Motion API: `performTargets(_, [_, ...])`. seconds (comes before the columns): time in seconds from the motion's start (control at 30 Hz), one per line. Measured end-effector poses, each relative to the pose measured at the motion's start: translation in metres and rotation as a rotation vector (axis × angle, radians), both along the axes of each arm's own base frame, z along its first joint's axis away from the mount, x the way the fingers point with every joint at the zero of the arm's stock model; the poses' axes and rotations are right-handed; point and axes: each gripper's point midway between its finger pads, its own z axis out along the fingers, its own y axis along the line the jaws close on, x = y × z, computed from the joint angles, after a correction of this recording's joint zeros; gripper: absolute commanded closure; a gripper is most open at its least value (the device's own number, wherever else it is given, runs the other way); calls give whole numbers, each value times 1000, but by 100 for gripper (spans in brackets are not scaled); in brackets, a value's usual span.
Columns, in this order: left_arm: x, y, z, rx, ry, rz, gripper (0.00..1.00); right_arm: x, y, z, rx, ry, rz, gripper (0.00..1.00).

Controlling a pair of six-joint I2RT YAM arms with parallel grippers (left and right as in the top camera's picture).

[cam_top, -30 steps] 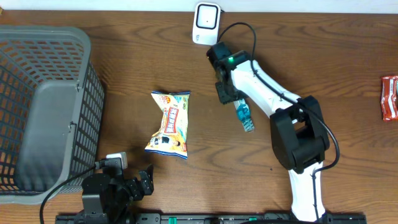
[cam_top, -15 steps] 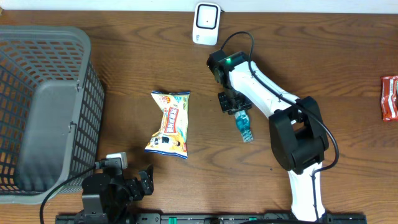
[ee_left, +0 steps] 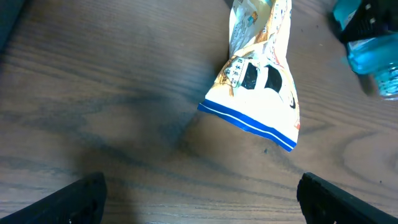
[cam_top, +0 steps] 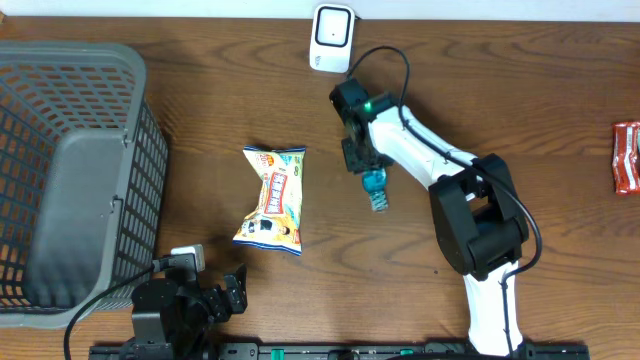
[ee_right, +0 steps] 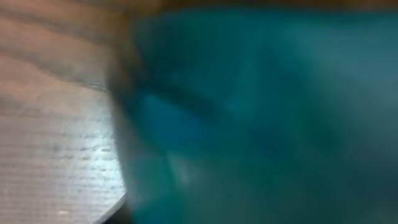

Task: Scan the item barcode
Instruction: 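Adjust the dangling Listerine bottle in the right gripper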

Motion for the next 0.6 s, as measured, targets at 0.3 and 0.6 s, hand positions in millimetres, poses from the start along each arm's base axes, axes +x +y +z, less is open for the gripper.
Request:
performTargets(0.3, [0, 0, 0, 0, 0, 0, 2, -6, -3, 1, 3, -1, -4, 87])
performTargets(0.6, [0, 0, 0, 0, 0, 0, 2, -25, -14, 3, -55, 99, -3, 51])
